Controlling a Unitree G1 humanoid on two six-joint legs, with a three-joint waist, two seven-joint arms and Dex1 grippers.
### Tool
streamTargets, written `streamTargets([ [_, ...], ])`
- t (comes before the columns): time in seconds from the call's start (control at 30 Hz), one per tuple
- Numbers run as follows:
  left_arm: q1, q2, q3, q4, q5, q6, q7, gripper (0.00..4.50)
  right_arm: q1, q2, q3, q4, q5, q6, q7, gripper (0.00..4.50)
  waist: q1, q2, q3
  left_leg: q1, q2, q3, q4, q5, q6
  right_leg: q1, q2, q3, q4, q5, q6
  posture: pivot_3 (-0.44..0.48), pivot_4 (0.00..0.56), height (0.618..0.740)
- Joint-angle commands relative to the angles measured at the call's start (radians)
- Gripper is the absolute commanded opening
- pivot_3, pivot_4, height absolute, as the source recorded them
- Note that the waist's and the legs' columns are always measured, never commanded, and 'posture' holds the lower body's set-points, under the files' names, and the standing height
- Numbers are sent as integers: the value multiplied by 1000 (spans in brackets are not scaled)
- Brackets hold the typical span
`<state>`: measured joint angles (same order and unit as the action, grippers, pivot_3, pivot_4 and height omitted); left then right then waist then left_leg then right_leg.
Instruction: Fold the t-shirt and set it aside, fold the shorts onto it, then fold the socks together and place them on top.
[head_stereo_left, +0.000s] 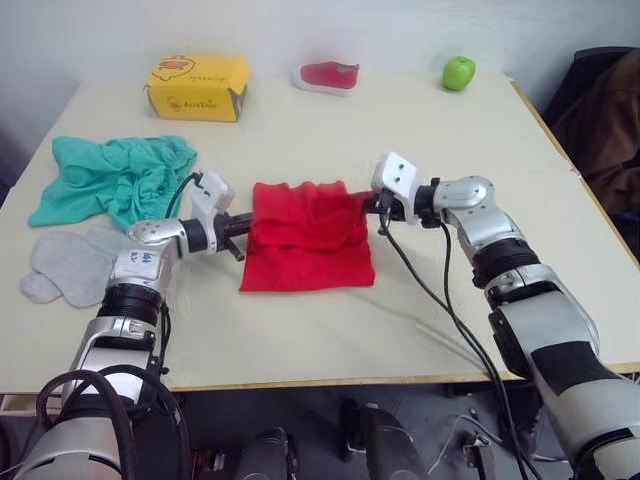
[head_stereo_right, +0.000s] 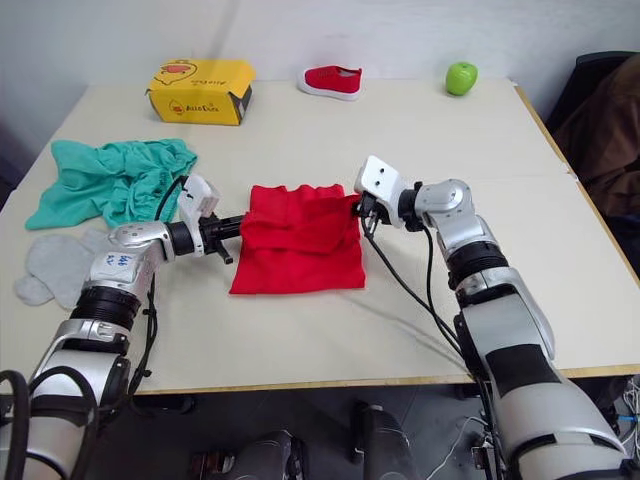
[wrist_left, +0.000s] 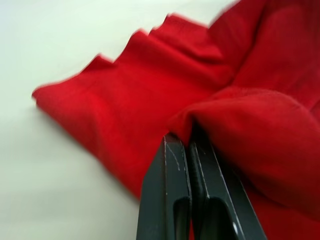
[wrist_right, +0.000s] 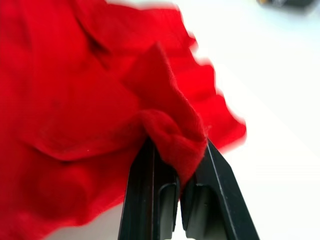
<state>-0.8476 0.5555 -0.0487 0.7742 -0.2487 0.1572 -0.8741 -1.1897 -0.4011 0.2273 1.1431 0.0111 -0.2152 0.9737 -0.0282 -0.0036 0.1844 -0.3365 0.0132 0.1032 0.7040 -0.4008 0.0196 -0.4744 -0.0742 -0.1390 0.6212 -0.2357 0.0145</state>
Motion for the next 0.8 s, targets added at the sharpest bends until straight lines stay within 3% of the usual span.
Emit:
streamTargets([
  [0.03, -41, -7, 62, 17, -7, -32, 16, 21, -68, 18, -74, 35, 25, 13, -15, 0, -3, 0, 0, -2, -1, 1, 1, 0, 0, -3, -1, 1, 3, 0, 0, 0, 150, 740],
  [0.33, -79, -8, 160, 55, -17, -29, 43, 21, -111, 52, -159, 64, 17, 34, -11, 0, -12, 0, 0, -3, -1, 1, 4, 1, 0, -5, -2, 2, 7, 0, 0, 0, 150, 740],
  [0.6, -159, -41, 152, 264, 54, 15, 146, 21, -111, 116, -176, 136, -32, 136, -176, 0, -13, 0, 0, -3, -1, 1, 4, 1, 0, -5, -2, 2, 7, 0, 0, 0, 150, 740],
  [0.63, -161, -42, 148, 281, 65, 7, 151, 3, -109, 121, -187, 142, -26, 156, -187, 225, -13, 0, 0, -3, -1, 1, 4, 1, 0, -5, -2, 2, 7, 0, 0, 0, 150, 740],
  [0.7, -165, -43, 139, 305, 85, 0, 152, 437, -108, 126, -206, 147, -14, 189, -200, 621, -16, 0, 0, -3, -1, 1, 4, 1, 0, -5, -2, 2, 7, 0, 0, 0, 150, 740],
  [0.8, -173, -40, 144, 335, 101, 14, 167, 1204, -111, 125, -236, 152, -4, 265, -230, 1566, -23, 0, 0, -3, -1, 1, 4, 1, 0, -5, -2, 2, 7, 0, 0, 0, 150, 740],
])
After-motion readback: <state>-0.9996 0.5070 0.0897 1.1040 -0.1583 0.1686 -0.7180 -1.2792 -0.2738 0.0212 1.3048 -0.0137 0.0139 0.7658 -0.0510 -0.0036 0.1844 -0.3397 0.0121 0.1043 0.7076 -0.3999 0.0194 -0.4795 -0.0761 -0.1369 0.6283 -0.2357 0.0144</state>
